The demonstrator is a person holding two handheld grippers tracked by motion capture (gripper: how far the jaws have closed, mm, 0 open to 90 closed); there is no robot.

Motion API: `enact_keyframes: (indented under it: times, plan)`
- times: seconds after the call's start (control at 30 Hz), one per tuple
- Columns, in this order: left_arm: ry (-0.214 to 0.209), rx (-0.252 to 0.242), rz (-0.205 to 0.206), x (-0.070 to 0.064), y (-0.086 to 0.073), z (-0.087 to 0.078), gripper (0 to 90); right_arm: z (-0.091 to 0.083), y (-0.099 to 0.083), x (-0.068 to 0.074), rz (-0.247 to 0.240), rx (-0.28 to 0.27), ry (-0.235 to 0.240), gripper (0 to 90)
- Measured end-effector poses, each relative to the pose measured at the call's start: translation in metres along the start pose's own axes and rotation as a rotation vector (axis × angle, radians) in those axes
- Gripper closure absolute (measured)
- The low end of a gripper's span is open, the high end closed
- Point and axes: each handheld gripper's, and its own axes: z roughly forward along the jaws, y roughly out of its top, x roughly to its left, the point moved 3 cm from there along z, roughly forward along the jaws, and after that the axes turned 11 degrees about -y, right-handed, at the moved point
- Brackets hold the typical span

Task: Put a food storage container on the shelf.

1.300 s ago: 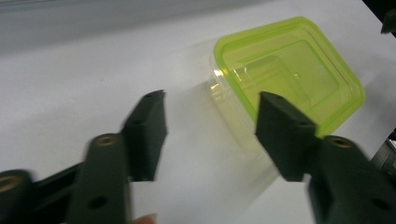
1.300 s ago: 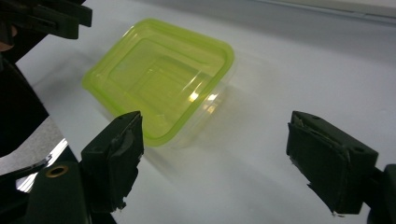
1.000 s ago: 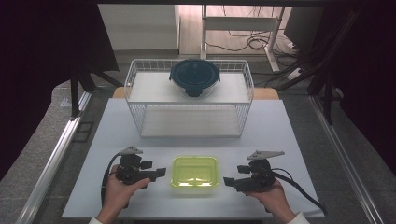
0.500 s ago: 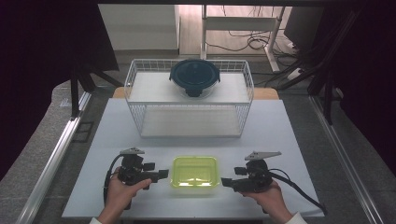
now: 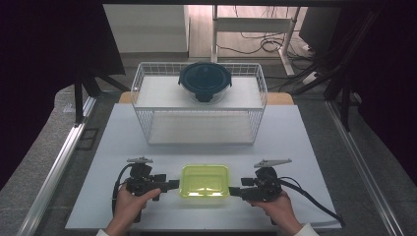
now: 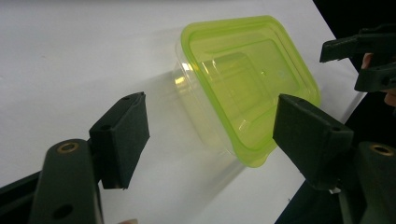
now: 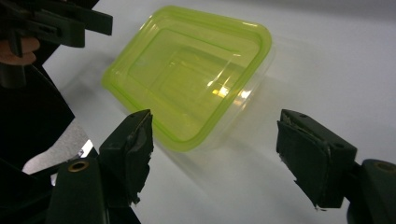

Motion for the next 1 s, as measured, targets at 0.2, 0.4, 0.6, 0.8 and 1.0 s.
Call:
enact_keyframes:
  times: [0.2,0.4,0.6,0.8,1.0]
  plan:
    - [-0.026,0.011,-0.020,0.001,-0.001,0.008,29.0,0.010,0.001,0.000,0.040,0.017,0.031,32.1]
    - [-0.067,-0.002,-0.072,0.009,0.005,0.019,31.6,0.022,0.005,-0.005,0.082,0.009,0.021,37.0]
    - [-0.175,-0.017,-0.164,0.019,0.006,0.026,40.6,0.032,0.009,-0.011,0.118,0.007,0.026,42.7]
    - [-0.198,0.001,-0.184,0.022,0.004,0.030,49.9,0.037,0.008,-0.011,0.137,0.013,0.037,47.1]
    - [-0.193,0.031,-0.194,0.019,0.001,0.038,61.3,0.039,0.005,-0.008,0.169,0.035,0.071,62.0]
